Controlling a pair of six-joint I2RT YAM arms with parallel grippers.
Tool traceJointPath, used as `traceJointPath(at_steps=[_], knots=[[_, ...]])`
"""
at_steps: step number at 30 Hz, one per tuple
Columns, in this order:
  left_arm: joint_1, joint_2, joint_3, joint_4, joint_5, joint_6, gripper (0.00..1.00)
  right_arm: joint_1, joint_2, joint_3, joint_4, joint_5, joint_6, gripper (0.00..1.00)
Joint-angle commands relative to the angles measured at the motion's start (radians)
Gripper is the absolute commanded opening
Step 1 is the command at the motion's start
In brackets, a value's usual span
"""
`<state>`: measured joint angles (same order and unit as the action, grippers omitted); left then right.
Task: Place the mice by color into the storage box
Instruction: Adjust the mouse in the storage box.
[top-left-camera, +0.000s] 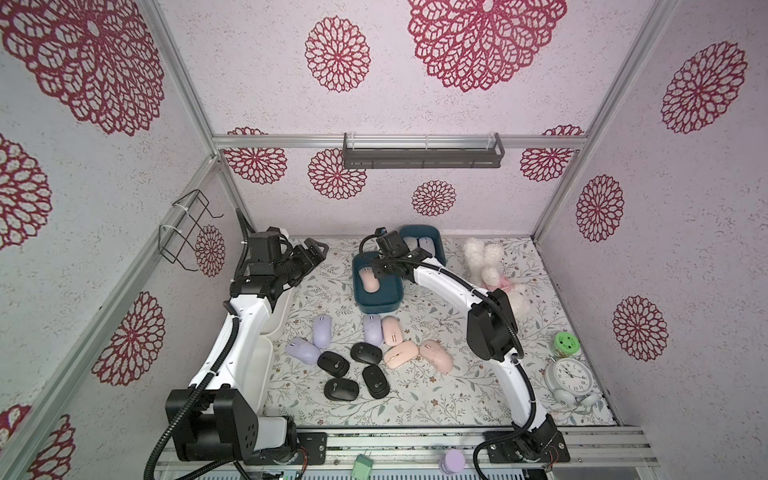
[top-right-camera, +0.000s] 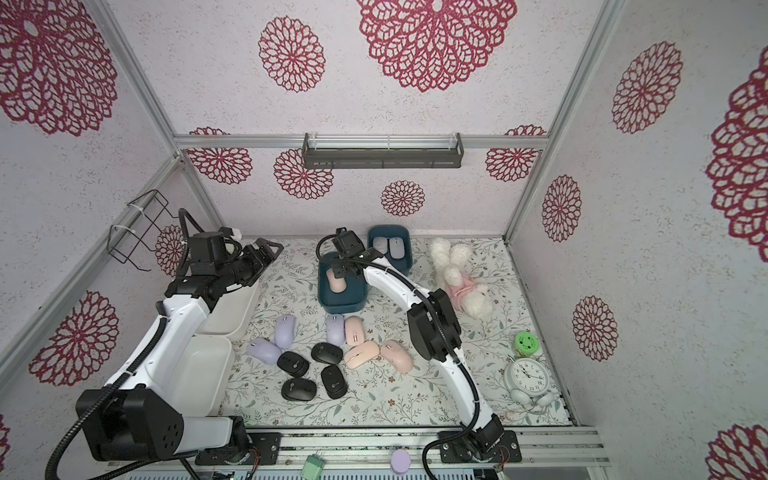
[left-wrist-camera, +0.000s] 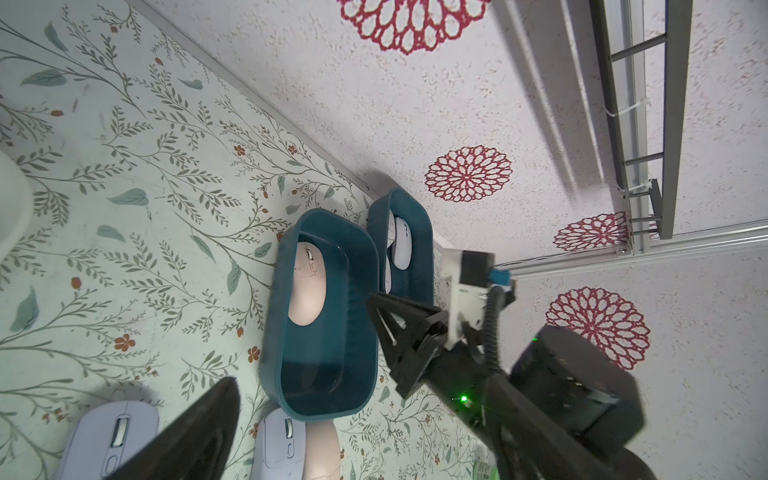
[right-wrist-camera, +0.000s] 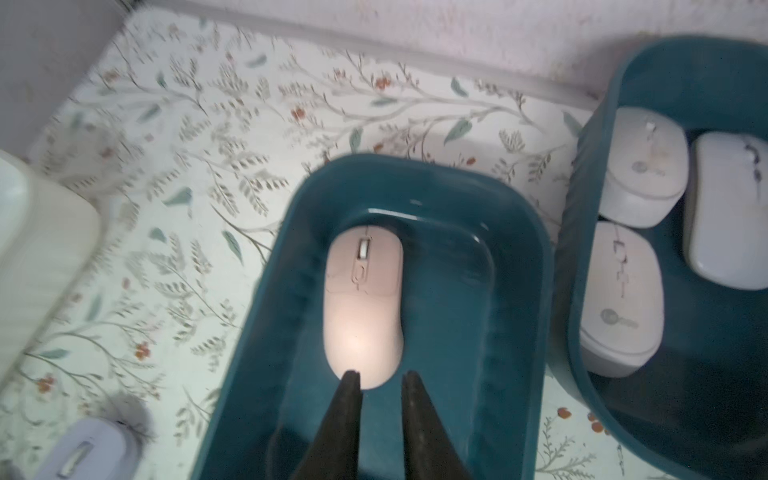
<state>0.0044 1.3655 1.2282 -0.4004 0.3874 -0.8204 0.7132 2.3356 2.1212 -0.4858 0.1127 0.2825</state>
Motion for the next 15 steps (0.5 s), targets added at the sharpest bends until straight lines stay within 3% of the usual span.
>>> traceJointPath(at_steps=[1, 15], knots=[[-0.006, 0.000, 0.004, 0.014, -0.005, 0.006, 0.94, 0.009, -0.021, -0.085, 0.036, 0.026, -0.063, 0.22], [-0.006, 0.019, 0.007, 0.004, -0.021, 0.017, 0.93, 0.009, 0.138, 0.032, 0.032, 0.009, -0.077, 0.21]])
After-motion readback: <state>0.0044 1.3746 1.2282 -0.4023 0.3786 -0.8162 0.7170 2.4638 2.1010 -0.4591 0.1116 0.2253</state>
